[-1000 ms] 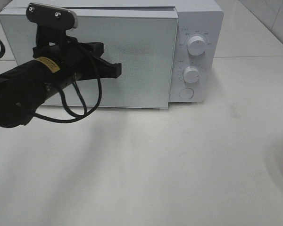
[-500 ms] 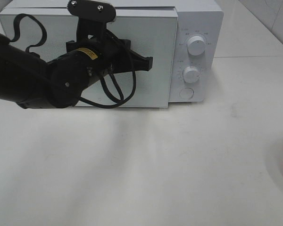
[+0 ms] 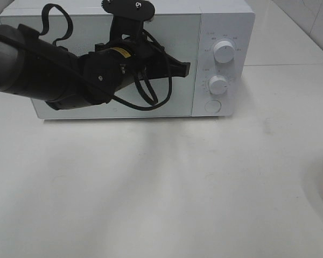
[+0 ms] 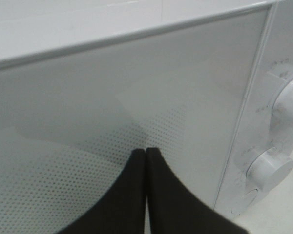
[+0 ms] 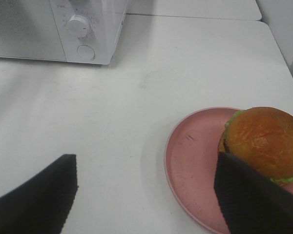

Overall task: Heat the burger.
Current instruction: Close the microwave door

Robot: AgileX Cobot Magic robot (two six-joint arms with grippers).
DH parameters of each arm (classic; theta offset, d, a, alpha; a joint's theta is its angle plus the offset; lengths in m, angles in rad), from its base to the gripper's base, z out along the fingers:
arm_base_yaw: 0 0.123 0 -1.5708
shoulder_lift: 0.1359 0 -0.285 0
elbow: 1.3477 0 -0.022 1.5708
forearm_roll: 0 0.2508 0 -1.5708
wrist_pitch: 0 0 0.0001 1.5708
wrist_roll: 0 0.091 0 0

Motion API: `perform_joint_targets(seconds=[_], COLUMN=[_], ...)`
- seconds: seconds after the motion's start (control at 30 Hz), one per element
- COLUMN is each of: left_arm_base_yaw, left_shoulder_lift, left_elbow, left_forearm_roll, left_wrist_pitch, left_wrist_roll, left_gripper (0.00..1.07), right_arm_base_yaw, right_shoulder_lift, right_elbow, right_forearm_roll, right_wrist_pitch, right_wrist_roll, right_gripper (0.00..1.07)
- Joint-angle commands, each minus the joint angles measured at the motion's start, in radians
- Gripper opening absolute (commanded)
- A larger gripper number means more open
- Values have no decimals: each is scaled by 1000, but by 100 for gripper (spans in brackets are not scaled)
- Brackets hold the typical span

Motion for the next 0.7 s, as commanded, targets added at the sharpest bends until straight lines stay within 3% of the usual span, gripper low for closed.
perform_joint_targets(seconds=[0.03, 0.33, 0.57, 0.6, 0.63, 0.67, 0.7], left_arm_base_yaw=[52, 7, -56, -61, -64, -64, -62], left_shoulder_lift=[-1, -58, -147, -161, -185, -185, -206], left_elbow=[-32, -12, 128, 149, 178, 178, 194], left_forearm_roll=[-47, -46, -53, -58, -63, -63, -63], left_wrist_pitch=[-117, 74, 100, 114, 174, 174, 273], left_wrist_roll=[3, 25, 51, 51, 51, 51, 51], left_gripper=[0, 0, 2, 5, 17, 17, 41], right_arm_base_yaw=[-7, -7, -7, -7, -7, -7, -7], right_shoulder_lift=[-29, -29, -29, -29, -29, -29, -29], right_elbow=[1, 1, 1, 1, 1, 1, 1], right_forearm_roll=[0, 0, 0, 0, 0, 0, 0], right_wrist_pitch=[0, 0, 0, 0, 0, 0, 0], right_wrist_roll=[-7, -7, -7, -7, -7, -7, -7], right_gripper=[76, 76, 76, 76, 76, 76, 76])
